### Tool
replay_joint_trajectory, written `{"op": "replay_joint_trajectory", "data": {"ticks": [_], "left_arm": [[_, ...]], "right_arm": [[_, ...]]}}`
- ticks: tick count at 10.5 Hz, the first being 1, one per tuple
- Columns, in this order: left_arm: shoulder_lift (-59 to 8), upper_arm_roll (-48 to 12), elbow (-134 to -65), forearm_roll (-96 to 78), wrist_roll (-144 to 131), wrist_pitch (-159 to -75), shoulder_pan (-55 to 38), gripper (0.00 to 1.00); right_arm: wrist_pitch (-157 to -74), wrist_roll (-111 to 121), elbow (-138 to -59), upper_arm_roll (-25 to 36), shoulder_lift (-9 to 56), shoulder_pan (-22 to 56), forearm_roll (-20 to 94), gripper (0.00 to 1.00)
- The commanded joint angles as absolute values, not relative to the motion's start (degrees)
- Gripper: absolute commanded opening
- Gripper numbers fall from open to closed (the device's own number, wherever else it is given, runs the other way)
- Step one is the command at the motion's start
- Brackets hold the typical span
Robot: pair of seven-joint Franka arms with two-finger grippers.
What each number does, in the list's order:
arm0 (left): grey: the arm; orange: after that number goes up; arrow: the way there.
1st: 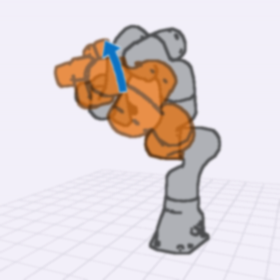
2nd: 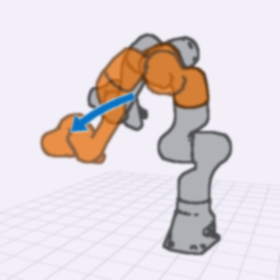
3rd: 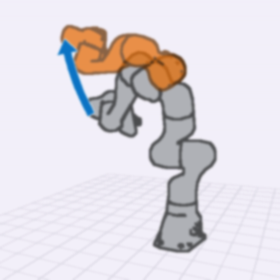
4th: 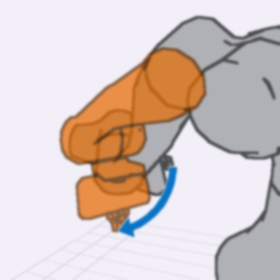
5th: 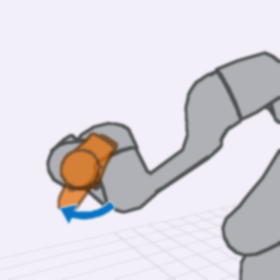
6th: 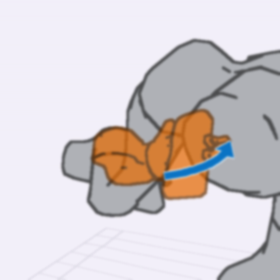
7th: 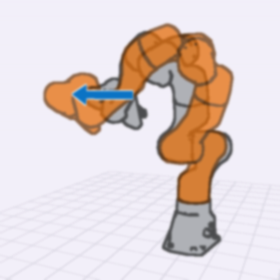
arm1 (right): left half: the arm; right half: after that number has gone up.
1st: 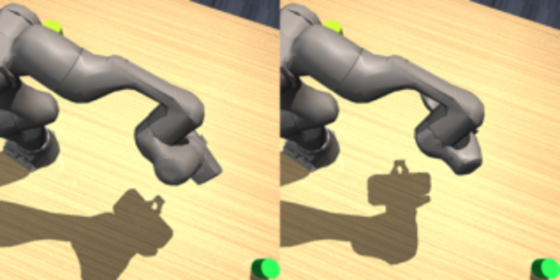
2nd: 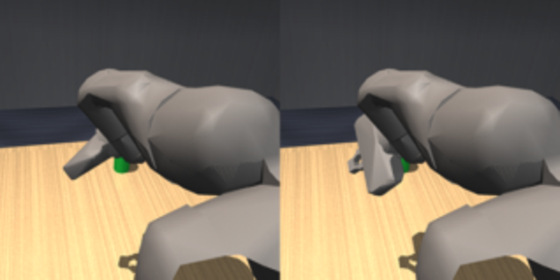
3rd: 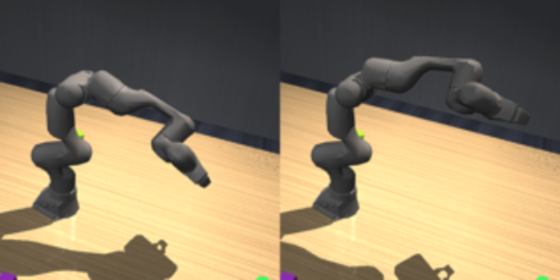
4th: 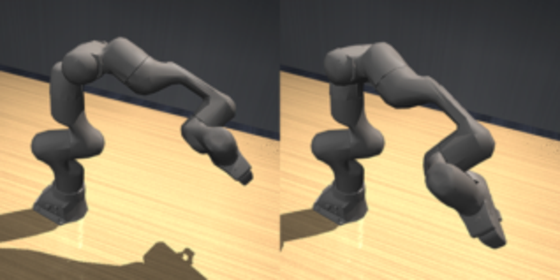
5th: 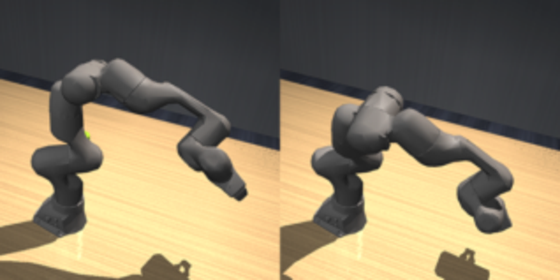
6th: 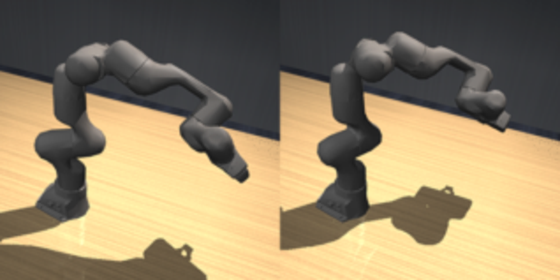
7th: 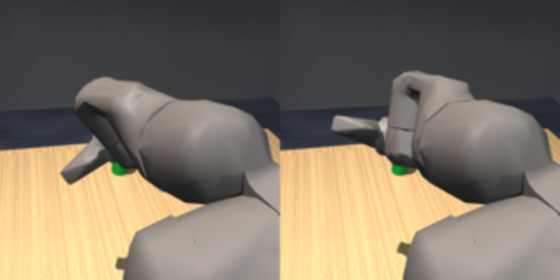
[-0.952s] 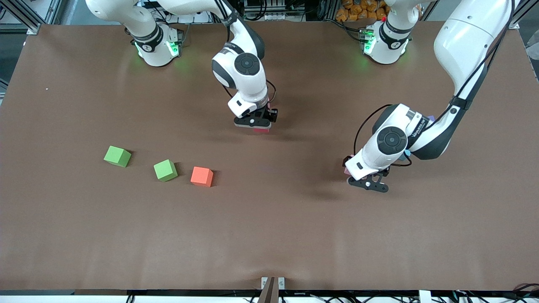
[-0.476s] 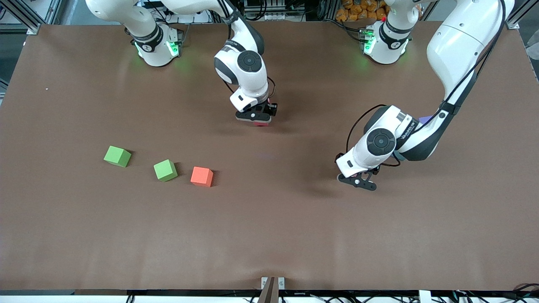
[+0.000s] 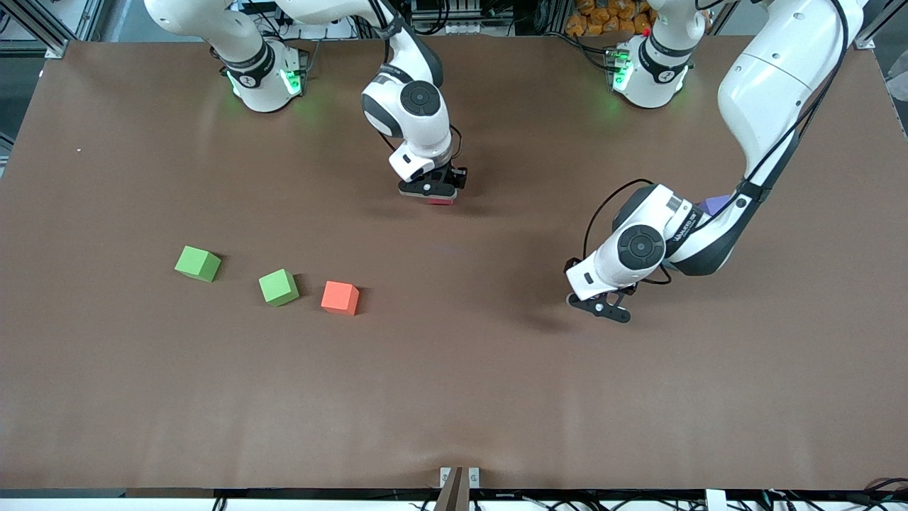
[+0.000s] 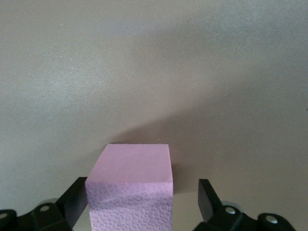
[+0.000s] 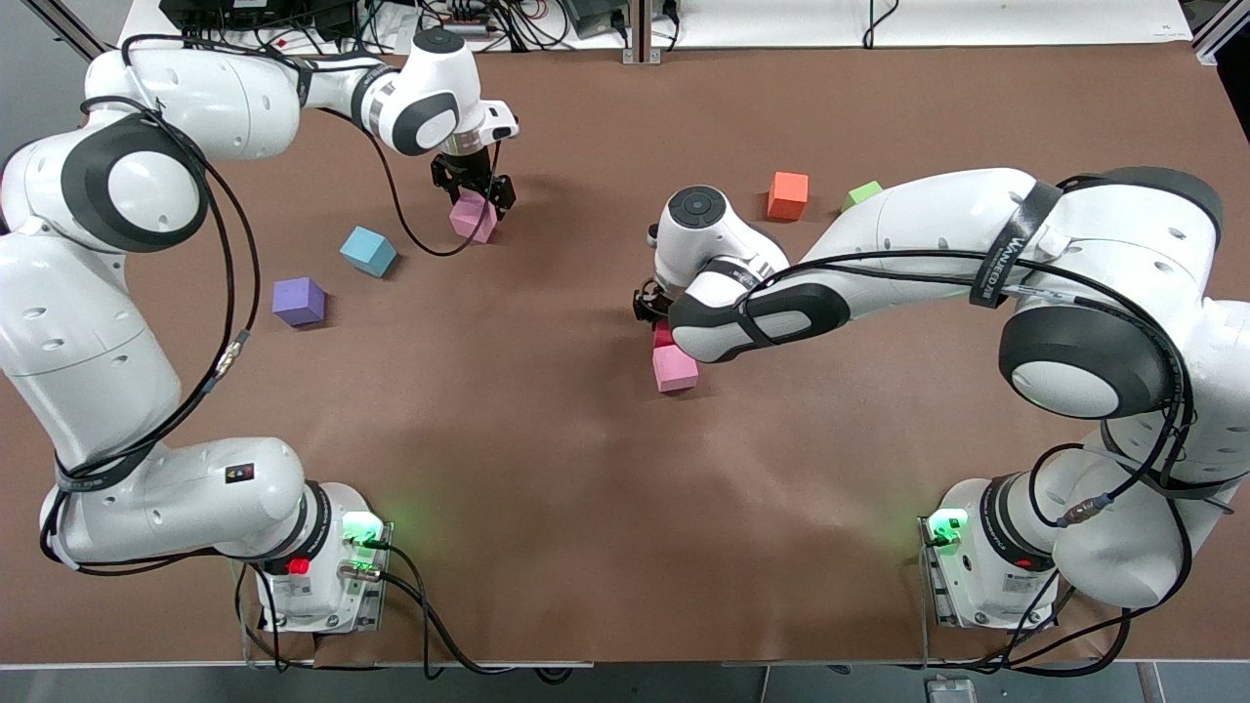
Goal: Arrange blocks into number 1
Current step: 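Release the magenta cube with the right gripper while the left gripper grasps pink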
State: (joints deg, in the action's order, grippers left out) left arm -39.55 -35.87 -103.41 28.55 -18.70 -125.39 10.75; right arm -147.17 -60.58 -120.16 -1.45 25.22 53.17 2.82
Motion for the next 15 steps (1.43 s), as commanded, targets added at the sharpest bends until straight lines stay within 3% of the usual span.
{"op": "replay_joint_trajectory", "data": {"ticks": [1, 2, 3, 4, 8, 11, 15], "left_arm": [[-40.3, -35.7, -103.1, 27.2, -18.5, -125.2, 11.0, 0.88], [-40.4, -35.3, -103.1, 27.1, -19.4, -125.2, 11.0, 0.18], [-40.5, -34.9, -103.1, 26.9, -20.3, -125.1, 11.0, 0.0], [-41.1, -34.9, -103.1, 26.8, -22.3, -125.2, 10.6, 0.0], [-41.0, -35.1, -101.3, 26.5, -32.8, -125.2, 7.1, 0.0], [-40.8, -35.2, -100.3, 26.3, -43.5, -125.2, 2.1, 0.0], [-40.9, -35.2, -95.7, 20.5, -53.6, -125.2, -7.6, 0.0]], "right_arm": [[-147.8, -62.7, -122.0, -1.6, 23.6, 53.5, 2.8, 0.44], [-147.8, -62.7, -122.0, -1.6, 23.6, 53.5, 2.7, 0.47], [-147.7, -62.7, -122.0, -1.6, 23.6, 53.5, 2.7, 0.72], [-147.7, -62.6, -122.0, -1.6, 23.7, 53.5, 2.7, 1.0], [-147.0, -62.6, -122.0, -1.6, 20.6, 51.9, 2.7, 1.0], [-142.1, -60.0, -122.0, -1.6, 13.4, 44.0, 1.8, 1.0], [-138.2, -49.1, -121.6, -1.6, 9.1, 30.3, 1.8, 1.0]]}}
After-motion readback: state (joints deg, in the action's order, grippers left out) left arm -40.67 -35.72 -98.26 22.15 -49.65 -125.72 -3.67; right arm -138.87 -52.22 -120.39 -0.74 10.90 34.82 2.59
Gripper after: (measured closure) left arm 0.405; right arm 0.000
